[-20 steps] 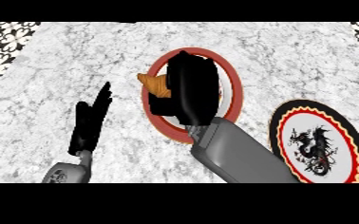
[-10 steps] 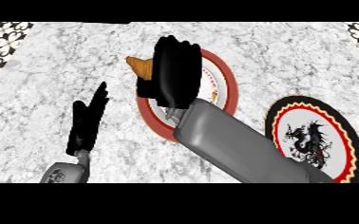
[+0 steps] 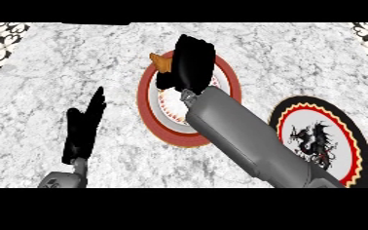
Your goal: Pick the croissant from the plate and place it in the plate
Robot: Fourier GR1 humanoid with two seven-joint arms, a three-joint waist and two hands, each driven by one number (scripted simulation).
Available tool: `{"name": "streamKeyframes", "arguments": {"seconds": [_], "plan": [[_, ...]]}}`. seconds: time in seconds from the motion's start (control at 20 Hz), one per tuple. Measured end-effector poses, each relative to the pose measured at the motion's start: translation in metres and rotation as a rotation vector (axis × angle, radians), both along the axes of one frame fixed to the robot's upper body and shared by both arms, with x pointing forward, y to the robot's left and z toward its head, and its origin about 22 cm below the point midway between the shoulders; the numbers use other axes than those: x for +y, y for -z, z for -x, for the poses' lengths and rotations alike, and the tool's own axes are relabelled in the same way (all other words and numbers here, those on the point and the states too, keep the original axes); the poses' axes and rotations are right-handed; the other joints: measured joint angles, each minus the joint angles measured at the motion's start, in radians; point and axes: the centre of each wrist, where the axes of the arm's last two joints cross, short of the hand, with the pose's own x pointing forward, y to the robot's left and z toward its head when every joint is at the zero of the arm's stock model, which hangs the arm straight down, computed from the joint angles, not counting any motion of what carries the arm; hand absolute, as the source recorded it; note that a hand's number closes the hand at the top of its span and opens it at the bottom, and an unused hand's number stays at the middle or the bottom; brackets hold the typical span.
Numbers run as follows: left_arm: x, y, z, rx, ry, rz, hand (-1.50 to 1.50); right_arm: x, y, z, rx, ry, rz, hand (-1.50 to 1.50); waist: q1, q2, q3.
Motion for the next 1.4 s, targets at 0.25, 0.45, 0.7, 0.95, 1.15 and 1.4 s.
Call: {"name": "streamKeyframes", "arguments": {"seconds": [0.25,0.45,0.7,0.95,1.15,1.4], "plan": [[0.002,0.001,0.001,0.005,0.000,0.007,0.00,-0.013,0.021,-0.013,0.152,0.011,-0.074,1.50,-0.003,0.001,0.001],[0.000,0.002,0.000,0.003,-0.003,0.005,0.00,-0.025,0.043,-0.019,0.306,0.018,-0.119,-1.50,-0.007,0.001,0.001],[0.003,0.003,0.001,0.003,-0.012,0.000,0.00,-0.036,0.059,-0.023,0.398,-0.059,-0.150,-1.50,-0.015,-0.001,0.001],[0.004,0.003,0.004,0.002,-0.017,0.000,0.00,-0.039,0.054,-0.019,0.283,-0.179,-0.302,-1.50,-0.020,-0.002,0.002],[0.010,0.003,0.006,0.005,-0.023,0.003,0.00,-0.046,0.037,-0.014,0.104,-0.218,-0.546,-1.50,-0.026,-0.004,0.003],[0.013,0.004,0.005,0.005,-0.031,0.000,0.00,-0.067,0.038,-0.004,-0.002,-0.232,-0.762,-1.50,-0.035,-0.006,0.003]]}}
